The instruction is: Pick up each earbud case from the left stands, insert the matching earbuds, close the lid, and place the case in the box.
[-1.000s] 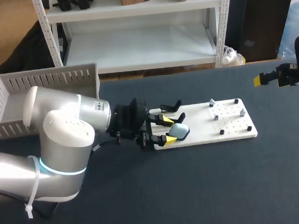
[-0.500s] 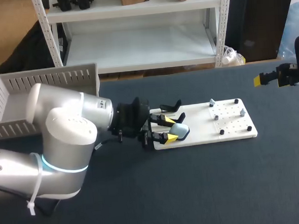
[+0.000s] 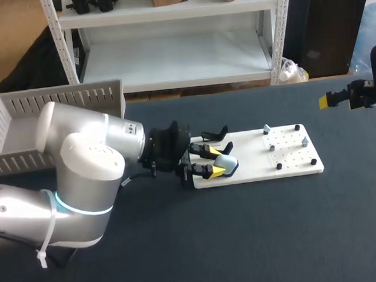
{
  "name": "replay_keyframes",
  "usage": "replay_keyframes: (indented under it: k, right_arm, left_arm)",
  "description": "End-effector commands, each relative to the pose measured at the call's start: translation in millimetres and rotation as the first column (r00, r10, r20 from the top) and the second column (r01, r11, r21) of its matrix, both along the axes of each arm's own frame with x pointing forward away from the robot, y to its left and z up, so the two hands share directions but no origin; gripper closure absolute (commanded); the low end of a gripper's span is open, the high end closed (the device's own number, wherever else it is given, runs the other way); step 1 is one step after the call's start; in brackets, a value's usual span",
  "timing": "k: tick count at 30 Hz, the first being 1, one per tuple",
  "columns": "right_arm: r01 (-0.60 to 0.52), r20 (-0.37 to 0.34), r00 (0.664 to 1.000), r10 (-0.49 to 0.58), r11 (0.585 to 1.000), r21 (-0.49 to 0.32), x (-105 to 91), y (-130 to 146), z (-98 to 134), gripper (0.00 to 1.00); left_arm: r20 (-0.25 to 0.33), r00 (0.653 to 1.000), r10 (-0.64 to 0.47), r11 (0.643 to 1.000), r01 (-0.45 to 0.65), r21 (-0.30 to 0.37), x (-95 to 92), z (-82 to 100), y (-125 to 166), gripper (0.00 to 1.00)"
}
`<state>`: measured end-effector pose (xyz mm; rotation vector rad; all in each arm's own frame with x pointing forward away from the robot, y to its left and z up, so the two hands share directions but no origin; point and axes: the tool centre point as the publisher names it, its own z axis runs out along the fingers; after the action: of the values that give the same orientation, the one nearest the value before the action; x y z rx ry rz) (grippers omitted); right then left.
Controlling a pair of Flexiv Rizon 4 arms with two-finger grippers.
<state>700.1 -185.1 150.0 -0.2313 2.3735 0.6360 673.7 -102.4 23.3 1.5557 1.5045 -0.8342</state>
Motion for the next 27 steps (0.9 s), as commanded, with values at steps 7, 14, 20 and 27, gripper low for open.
replay_keyframes:
  k: [7,14,20,27]
  right_arm:
    - [0.0,0.0,1.0,0.0,1.0,0.0,0.0,0,0,0.0]
    - [0.0,0.0,1.0,0.0,1.0,0.0,0.0,0,0,0.0]
    - [0.0,0.0,1.0,0.0,1.0,0.0,0.0,0,0,0.0]
    - [0.0,0.0,1.0,0.0,1.0,0.0,0.0,0,0,0.0]
  left_arm:
    - [-0.004,1.0,-0.009,1.0,0.009,0.006,3.0,-1.0,-3,1.0]
    - [0.007,1.0,-0.014,1.0,0.014,0.003,-2.2,1.1,-2,1.0]
    - [0.043,0.999,-0.019,1.0,0.019,-0.003,-12.1,7.9,1,1.0]
    - [0.101,0.994,-0.044,0.999,0.046,-0.02,-27.0,17.7,-4,1.0]
